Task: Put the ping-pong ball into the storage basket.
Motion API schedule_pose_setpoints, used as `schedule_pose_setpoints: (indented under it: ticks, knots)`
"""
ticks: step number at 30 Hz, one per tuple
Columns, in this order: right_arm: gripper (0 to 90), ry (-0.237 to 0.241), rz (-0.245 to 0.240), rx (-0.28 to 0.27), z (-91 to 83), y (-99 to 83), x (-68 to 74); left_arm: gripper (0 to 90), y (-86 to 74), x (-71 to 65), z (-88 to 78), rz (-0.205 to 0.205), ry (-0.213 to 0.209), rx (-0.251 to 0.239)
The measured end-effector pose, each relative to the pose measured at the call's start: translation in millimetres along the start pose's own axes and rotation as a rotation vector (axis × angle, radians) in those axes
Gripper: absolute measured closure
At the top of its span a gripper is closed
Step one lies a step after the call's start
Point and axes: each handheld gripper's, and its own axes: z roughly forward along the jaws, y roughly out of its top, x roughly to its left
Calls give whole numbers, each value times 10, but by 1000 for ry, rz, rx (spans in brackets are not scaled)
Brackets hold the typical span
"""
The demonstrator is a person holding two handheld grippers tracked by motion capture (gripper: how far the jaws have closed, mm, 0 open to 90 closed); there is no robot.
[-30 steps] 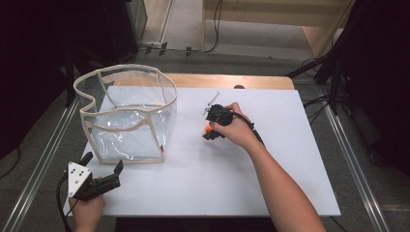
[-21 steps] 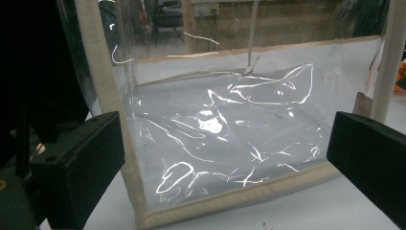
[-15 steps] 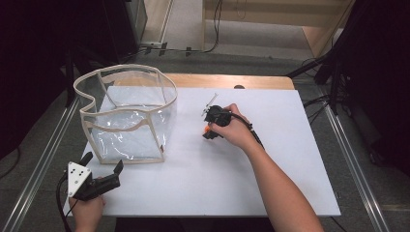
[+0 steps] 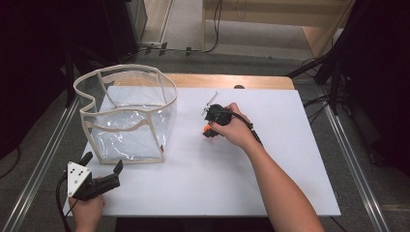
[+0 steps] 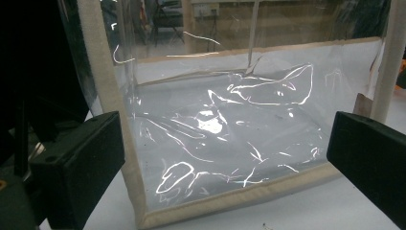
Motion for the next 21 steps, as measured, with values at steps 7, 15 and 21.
schedule_pose_setpoints:
  ticks: [7,15,21]
  knots:
    - [481,24,12,-25,-99,0,6,0,0,9,0,-10,-2,-5]
    - [482,57,13,-47,-187,1,48,0,0,14,-2,-15,-4,-6]
    - [483,71,-11,-52,-226,39,87,0,0,11,-2,-14,-3,-5]
